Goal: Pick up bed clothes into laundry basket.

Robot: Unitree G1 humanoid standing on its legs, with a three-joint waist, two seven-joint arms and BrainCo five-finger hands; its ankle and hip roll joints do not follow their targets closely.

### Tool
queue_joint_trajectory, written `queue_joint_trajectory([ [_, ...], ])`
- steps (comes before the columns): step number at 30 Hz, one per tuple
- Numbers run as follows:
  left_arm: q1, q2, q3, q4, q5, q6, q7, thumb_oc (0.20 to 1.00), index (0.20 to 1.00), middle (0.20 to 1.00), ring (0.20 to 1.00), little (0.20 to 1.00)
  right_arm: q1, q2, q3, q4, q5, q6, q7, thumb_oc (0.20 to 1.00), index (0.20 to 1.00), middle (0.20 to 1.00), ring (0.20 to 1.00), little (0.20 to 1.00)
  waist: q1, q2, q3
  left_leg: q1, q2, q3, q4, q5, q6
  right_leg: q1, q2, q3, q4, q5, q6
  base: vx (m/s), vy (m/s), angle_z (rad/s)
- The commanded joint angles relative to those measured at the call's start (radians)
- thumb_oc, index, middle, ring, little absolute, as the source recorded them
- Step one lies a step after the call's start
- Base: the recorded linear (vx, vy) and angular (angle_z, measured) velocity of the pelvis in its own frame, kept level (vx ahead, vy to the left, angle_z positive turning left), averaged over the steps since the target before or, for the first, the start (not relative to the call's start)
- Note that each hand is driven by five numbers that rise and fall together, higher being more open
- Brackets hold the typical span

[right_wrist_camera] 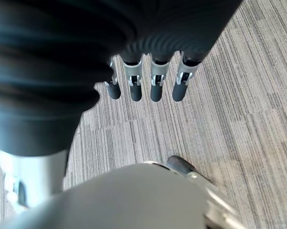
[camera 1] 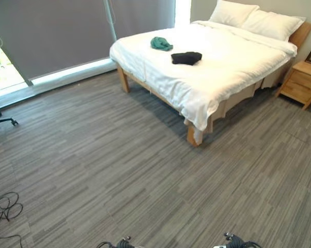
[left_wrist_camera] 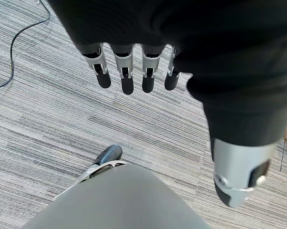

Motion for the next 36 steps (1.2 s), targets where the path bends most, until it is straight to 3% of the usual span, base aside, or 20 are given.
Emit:
queue_joint_trajectory([
  [1,-0.048,-0.058,-0.046,0.030,0.031,-0.036,0.003,1.000,1.000,1.000,1.000,1.000,-0.048,-0.008,0.027,0.090,-0.023,-0.001,-0.010,1.000,1.000,1.000,1.000,1.000,0.001,-0.008,0.018,0.051,0.025,-0.049,0.005,-0.064,-0.037,-0.053,-0.087,0.009,-0.013,0.094,0.107,0.00,0.000,0.00],
  [24,-0.038,-0.078,-0.040,0.076,0.035,-0.009,-0.033,1.000,1.000,1.000,1.000,1.000,-0.053,-0.009,0.036,0.122,-0.049,0.010,0.012,1.000,1.000,1.000,1.000,1.000,-0.003,0.001,0.006,0.061,0.027,-0.047,0.005,-0.069,-0.039,-0.035,-0.086,0.005,-0.025,0.090,0.105,0.00,0.001,0.00],
  [30,-0.051,-0.064,-0.022,0.078,0.007,-0.010,-0.029,1.000,1.000,1.000,1.000,1.000,-0.089,-0.033,-0.018,0.109,0.061,0.000,0.005,1.000,1.000,1.000,1.000,1.000,-0.009,0.007,-0.014,0.074,0.028,-0.038,0.005,-0.073,-0.042,-0.023,-0.087,0.011,-0.033,0.090,0.105,0.01,0.006,-0.01],
  [33,-0.079,-0.034,0.070,0.024,-0.161,-0.025,-0.001,1.000,1.000,1.000,1.000,1.000,-0.134,-0.066,-0.106,-0.015,0.281,-0.046,-0.031,1.000,1.000,1.000,1.000,1.000,-0.010,0.009,-0.016,0.080,0.029,-0.034,0.005,-0.071,-0.045,-0.019,-0.087,0.015,-0.034,0.092,0.106,0.01,0.002,0.00],
  [34,-0.093,-0.010,0.119,-0.067,-0.271,-0.047,0.024,1.000,1.000,1.000,1.000,1.000,-0.130,-0.084,-0.136,-0.164,0.371,-0.067,-0.054,1.000,1.000,1.000,1.000,1.000,-0.013,0.010,-0.011,0.079,0.029,-0.032,0.005,-0.069,-0.047,-0.021,-0.086,0.018,-0.033,0.093,0.106,-0.05,0.017,-0.04],
  [36,-0.088,0.023,0.152,-0.219,-0.345,-0.077,0.048,1.000,1.000,1.000,1.000,1.000,-0.093,-0.117,-0.165,-0.429,0.426,-0.093,-0.068,1.000,1.000,1.000,1.000,1.000,-0.021,0.010,0.001,0.075,0.031,-0.028,0.005,-0.064,-0.048,-0.032,-0.085,0.021,-0.028,0.096,0.108,-0.07,0.013,-0.06],
])
